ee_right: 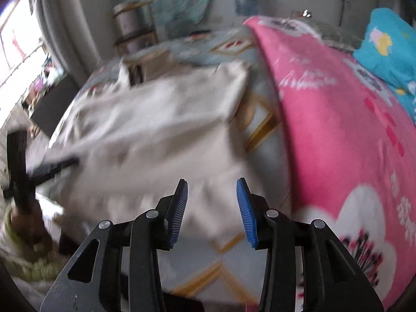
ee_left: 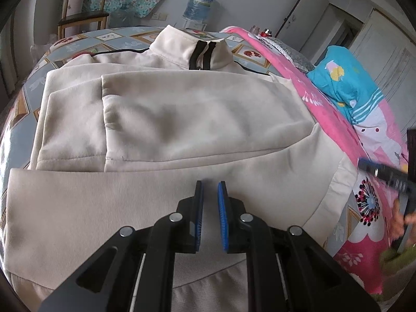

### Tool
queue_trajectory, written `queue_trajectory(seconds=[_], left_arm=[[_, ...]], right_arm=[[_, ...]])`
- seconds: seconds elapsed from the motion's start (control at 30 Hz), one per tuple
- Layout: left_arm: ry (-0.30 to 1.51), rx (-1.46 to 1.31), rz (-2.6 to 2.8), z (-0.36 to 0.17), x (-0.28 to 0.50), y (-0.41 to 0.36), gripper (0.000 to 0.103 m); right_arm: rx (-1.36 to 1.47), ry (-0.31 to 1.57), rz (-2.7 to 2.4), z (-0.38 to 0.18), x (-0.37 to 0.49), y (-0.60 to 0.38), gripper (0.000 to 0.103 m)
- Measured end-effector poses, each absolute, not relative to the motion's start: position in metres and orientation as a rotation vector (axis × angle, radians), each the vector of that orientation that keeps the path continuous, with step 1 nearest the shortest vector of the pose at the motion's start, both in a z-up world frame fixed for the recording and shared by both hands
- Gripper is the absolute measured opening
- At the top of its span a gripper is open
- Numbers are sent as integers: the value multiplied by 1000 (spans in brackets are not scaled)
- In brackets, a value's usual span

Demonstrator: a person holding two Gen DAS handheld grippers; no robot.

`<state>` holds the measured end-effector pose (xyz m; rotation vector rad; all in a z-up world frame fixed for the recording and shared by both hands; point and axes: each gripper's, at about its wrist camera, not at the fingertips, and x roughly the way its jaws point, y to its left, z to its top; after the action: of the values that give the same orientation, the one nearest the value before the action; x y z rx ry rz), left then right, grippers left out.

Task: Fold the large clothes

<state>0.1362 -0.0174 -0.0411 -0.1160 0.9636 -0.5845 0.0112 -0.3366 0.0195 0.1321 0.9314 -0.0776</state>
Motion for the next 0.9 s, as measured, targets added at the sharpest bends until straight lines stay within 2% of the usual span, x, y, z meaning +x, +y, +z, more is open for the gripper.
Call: queue_trajectory(seconds=[0.03, 0.13, 0.2, 0.23, 0.27, 0.33, 0.37, 0.5, 0.6, 0.7, 0.73, 0.8, 0.9], left_arm=[[965, -112, -586, -41, 136, -18, 11], [971, -95, -597, -40, 137, -19, 11], [983, -90, -605, -39, 140, -19, 11], [991, -86, -610, -39, 141, -19, 11], [1004, -82, -620, -39, 143, -19, 11], [1022, -86, -636, -39, 147, -17, 11], [1034, -91, -647, -39, 149, -16, 11], [1084, -117, -687, -40, 158, -13, 11], [1124, -157, -709, -41, 165, -10, 11], [1148, -199, -722, -42, 170, -7, 11], [1151, -209, -725, -43, 171, -6, 11], [1162, -223, -726, -44, 172, -6, 11], [1180, -229, -727, -43, 174, -7, 11]], right_arm=[[123, 956, -90, 11, 10, -335, 35], [101, 1027, -177, -23, 13, -350, 20], [167, 1003, -166, -25, 12, -363, 17], [182, 1011, -174, -24, 14, -366, 9], [179, 1015, -189, -20, 15, -368, 8], [174, 1020, -194, -12, 15, -366, 10], [161, 1003, -189, -1, 14, -360, 15], [115, 907, -41, 29, 15, -320, 15], [62, 922, 97, 18, 29, -280, 15], [46, 1027, 110, -25, 47, -270, 15], [65, 1009, 111, -30, 48, -273, 15], [71, 1027, 93, -24, 52, -274, 14], [33, 950, 158, 2, 46, -252, 16]])
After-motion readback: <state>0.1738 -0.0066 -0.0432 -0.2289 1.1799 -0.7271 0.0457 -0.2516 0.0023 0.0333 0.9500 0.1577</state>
